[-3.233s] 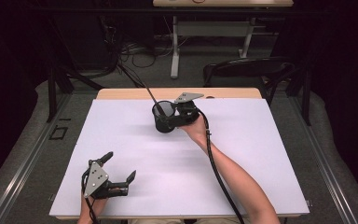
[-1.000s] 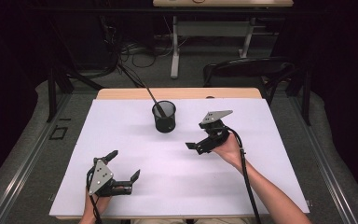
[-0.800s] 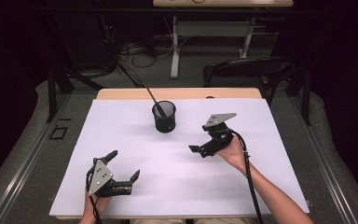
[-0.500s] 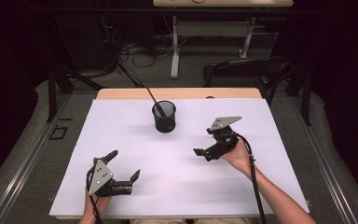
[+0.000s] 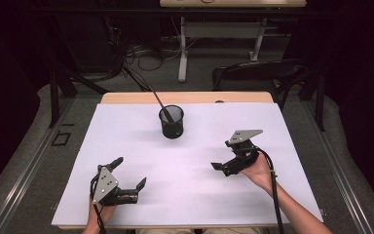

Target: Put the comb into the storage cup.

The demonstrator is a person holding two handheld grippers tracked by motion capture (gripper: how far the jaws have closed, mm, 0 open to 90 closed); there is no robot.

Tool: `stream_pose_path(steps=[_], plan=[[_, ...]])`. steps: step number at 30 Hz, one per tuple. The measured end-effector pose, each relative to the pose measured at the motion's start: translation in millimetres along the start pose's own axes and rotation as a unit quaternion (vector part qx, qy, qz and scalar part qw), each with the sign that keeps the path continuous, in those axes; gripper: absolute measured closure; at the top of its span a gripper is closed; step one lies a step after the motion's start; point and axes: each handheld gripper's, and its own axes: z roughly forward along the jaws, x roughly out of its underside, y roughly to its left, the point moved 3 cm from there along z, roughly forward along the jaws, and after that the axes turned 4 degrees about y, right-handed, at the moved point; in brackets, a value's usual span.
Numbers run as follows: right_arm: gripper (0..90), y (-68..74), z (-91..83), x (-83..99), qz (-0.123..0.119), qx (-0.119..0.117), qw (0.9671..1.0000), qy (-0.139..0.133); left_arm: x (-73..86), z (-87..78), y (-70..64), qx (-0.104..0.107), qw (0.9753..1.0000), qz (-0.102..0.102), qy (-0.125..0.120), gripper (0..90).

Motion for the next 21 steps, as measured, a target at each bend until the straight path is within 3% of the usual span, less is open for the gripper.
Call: stream_pose_path(steps=[21], plan=[[0.0, 8.2, -33.8, 38.3, 0.018, 0.034, 0.9992, -0.008, 0.2, 0.2, -1.0, -0.001, 1.0000, -0.001, 0.002, 0.3]])
